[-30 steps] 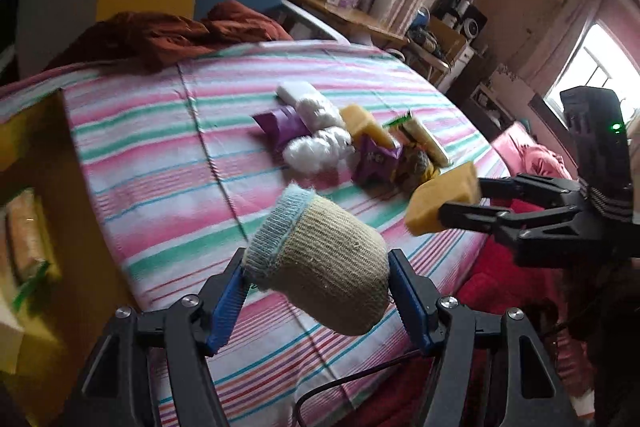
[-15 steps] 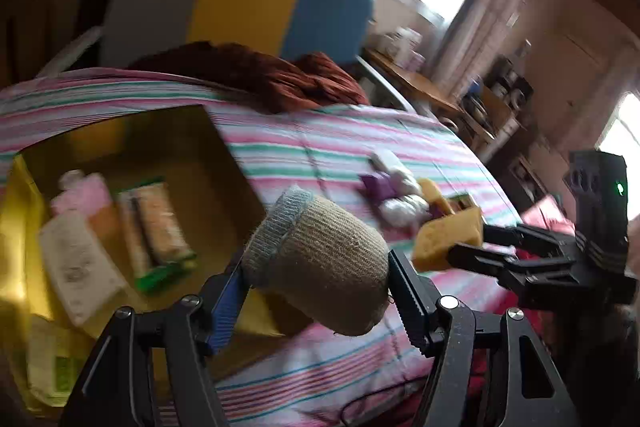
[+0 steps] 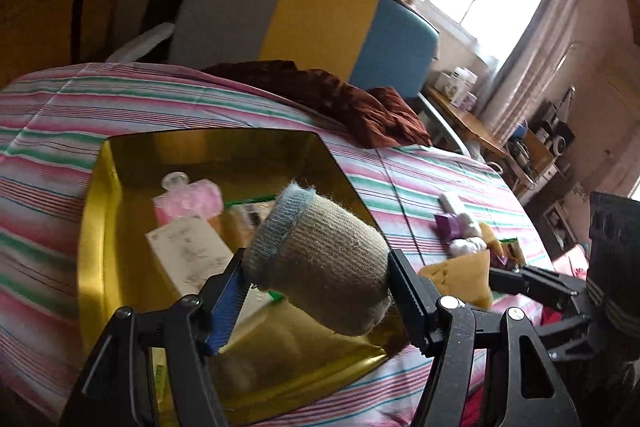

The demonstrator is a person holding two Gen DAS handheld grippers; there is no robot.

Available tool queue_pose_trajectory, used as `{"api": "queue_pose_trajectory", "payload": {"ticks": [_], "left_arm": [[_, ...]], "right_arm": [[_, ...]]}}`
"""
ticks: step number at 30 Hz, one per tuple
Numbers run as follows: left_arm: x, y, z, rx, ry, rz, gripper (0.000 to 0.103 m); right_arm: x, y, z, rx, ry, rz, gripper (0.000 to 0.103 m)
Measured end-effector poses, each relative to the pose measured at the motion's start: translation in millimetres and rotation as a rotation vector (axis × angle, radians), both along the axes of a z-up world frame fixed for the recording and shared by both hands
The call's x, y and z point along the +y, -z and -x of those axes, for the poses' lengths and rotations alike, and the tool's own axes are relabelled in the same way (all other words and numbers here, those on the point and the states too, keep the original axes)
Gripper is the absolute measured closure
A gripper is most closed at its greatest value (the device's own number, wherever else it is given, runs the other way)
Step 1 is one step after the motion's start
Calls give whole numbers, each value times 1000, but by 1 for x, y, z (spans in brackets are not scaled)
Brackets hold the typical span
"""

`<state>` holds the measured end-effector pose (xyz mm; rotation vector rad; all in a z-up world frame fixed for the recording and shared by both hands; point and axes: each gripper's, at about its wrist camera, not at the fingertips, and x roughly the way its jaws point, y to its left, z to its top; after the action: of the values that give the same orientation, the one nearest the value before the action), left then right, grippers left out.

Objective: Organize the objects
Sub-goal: 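Carry the sponge and sock over the gold tray with both tools, then open both tools to drop the sponge and sock into the tray, withdraw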

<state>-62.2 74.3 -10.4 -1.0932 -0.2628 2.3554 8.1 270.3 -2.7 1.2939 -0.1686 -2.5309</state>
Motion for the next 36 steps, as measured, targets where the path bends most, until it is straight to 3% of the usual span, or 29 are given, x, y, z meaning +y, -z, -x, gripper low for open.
{"api": "queue_pose_trajectory", "payload": {"ticks": [11,22,29,36], "left_arm": [[-25,-11,29,3,-60,-24,35],[8,-14,56,-20,4,-18,35],[31,-6,44,-35,76,-5,35],[17,11,10,-93,124,11,32]], "right_arm": [[-29,22,12,-48,-51,32,38],[-29,36,19,-77,-63,15,38],[-26,49,20,-96,-31,-26,38],[-24,53,11,-95,-42,-44,36]]}}
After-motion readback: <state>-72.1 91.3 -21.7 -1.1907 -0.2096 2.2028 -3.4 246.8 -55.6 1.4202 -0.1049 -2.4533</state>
